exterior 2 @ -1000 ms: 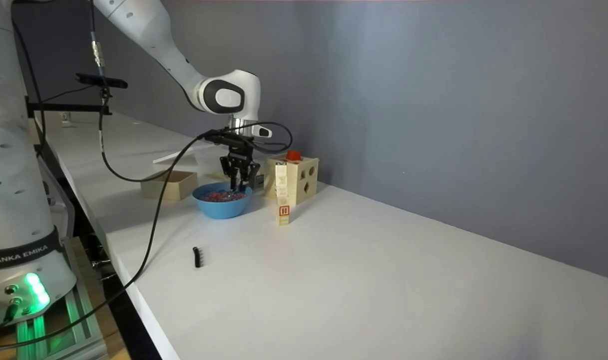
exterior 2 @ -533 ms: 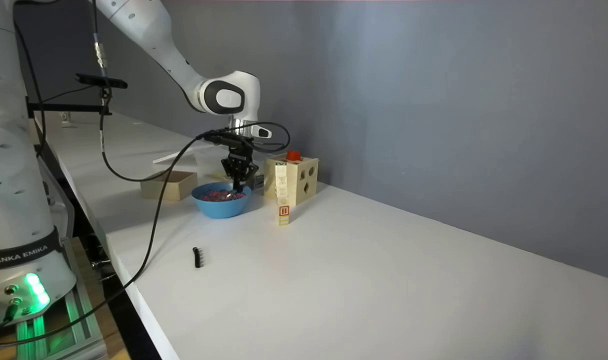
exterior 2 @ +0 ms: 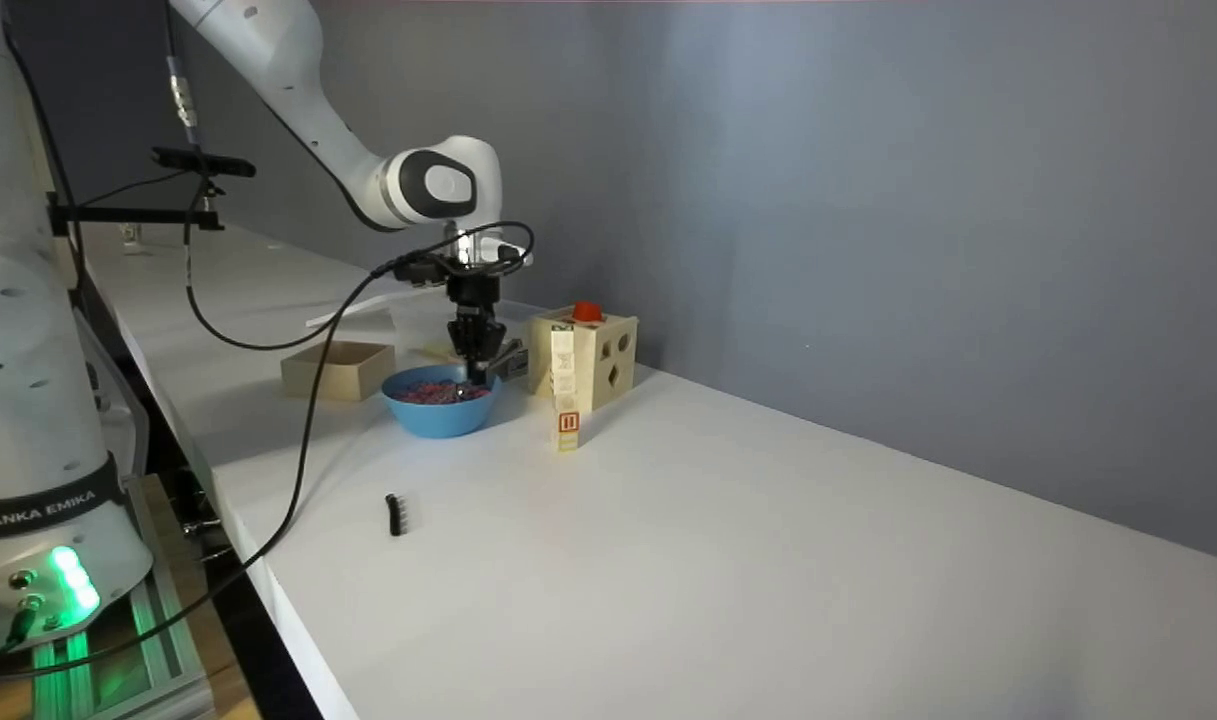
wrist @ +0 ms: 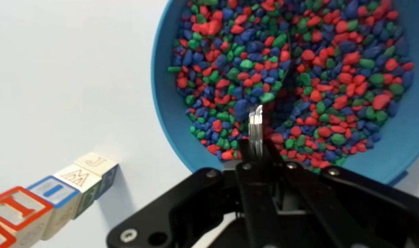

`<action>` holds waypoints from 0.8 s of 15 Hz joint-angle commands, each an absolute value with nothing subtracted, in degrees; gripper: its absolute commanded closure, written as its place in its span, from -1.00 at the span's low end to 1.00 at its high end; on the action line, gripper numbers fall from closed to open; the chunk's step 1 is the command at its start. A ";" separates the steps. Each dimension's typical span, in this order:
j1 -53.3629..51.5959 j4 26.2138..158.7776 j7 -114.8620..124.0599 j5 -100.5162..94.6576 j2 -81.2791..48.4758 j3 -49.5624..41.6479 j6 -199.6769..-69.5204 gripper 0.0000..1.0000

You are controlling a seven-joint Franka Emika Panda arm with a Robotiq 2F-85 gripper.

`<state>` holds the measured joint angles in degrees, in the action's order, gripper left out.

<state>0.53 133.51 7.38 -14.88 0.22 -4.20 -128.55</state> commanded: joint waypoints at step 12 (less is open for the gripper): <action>4.13 130.36 28.06 -13.26 2.41 -4.31 -117.69 0.94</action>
